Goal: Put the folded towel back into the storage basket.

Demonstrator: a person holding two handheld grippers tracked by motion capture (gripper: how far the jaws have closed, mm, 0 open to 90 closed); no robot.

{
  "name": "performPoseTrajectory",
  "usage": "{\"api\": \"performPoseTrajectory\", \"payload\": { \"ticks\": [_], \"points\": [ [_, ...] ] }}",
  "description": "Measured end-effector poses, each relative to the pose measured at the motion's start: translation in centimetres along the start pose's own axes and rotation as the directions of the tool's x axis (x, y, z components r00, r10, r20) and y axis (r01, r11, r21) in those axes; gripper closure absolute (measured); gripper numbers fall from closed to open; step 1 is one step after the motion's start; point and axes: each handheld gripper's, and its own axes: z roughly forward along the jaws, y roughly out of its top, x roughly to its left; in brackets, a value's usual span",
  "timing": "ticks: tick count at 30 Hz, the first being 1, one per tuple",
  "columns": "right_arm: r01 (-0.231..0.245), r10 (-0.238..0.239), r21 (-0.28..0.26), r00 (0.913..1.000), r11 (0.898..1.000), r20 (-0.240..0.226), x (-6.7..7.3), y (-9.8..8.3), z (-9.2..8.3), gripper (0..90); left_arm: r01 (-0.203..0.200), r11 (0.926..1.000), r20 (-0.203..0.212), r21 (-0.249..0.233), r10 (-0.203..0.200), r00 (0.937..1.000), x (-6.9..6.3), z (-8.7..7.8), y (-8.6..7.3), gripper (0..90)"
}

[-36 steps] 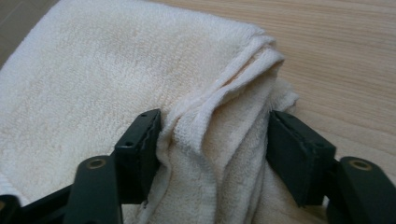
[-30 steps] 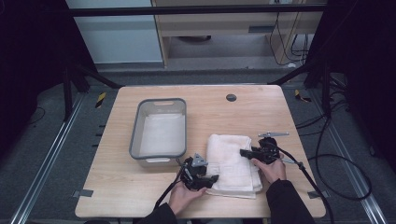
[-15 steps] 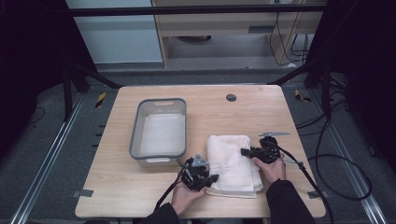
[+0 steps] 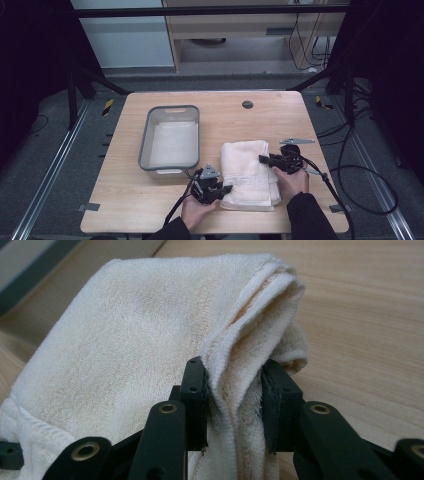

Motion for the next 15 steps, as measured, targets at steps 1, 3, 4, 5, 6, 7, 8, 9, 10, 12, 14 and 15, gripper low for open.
{"api": "performPoseTrajectory", "payload": {
  "ticks": [1,3,4,5,6,7,8,9,10,12,14,15],
  "points": [
    [0.011,-0.011,-0.02,0.9999,1.0,0.001,0.4,0.3,-0.6,67.9,-0.01,0.9998,-0.001,-0.014,0.01,1.0,-0.1,-0.5,0.2,74.3],
    [0.021,-0.021,-0.041,0.9998,0.999,-0.005,0.6,0.5,-0.9,67.9,-0.015,0.9995,-0.001,-0.027,0.015,0.9999,-0.2,-0.9,0.5,74.4],
    [0.019,-0.019,-0.045,0.9998,0.999,-0.007,0.6,0.6,-1.1,67.9,-0.019,0.9992,0.002,-0.034,0.019,0.9998,-0.3,-1.2,0.6,74.3],
    [0.021,-0.021,-0.053,0.9997,0.998,-0.008,0.8,0.7,-1.2,68.0,-0.026,0.9989,-0.001,-0.038,0.026,0.9997,-0.3,-1.4,0.7,74.3],
    [0.021,-0.021,-0.053,0.9997,0.998,-0.008,0.8,0.7,-1.2,68.0,-0.026,0.9989,-0.001,-0.038,0.026,0.9997,-0.3,-1.4,0.7,74.3],
    [0.027,-0.028,-0.066,0.9996,0.997,-0.008,1.0,0.9,-1.5,68.0,-0.032,0.9983,-0.001,-0.05,0.032,0.9995,-0.5,-1.8,0.9,74.3],
    [0.027,-0.028,-0.066,0.9996,0.997,-0.008,1.0,0.9,-1.5,68.0,-0.032,0.9983,-0.001,-0.05,0.032,0.9995,-0.5,-1.8,0.9,74.3],
    [0.03,-0.03,-0.078,0.9995,0.997,-0.008,1.3,1.1,-1.8,68.0,-0.034,0.9975,-0.003,-0.063,0.034,0.9994,-0.6,-2.1,1.1,74.4],
    [0.03,-0.03,-0.078,0.9995,0.997,-0.008,1.3,1.1,-1.8,68.0,-0.034,0.9975,-0.003,-0.063,0.034,0.9994,-0.6,-2.1,1.1,74.4],
    [0.035,-0.036,-0.089,0.9993,0.995,-0.007,1.5,1.3,-2.2,68.1,-0.033,0.9966,-0.001,-0.076,0.033,0.9995,-0.7,-2.4,1.3,74.3],
    [0.037,-0.039,-0.108,0.9992,0.993,-0.013,1.7,1.6,-2.6,68.1,-0.033,0.9953,0.003,-0.091,0.033,0.9994,-0.7,-2.9,1.5,74.4],
    [0.038,-0.04,-0.114,0.9991,0.993,-0.016,1.8,1.7,-2.7,68.1,-0.036,0.9944,0.004,-0.099,0.036,0.9993,-0.8,-3.1,1.7,74.4]
  ]
}}
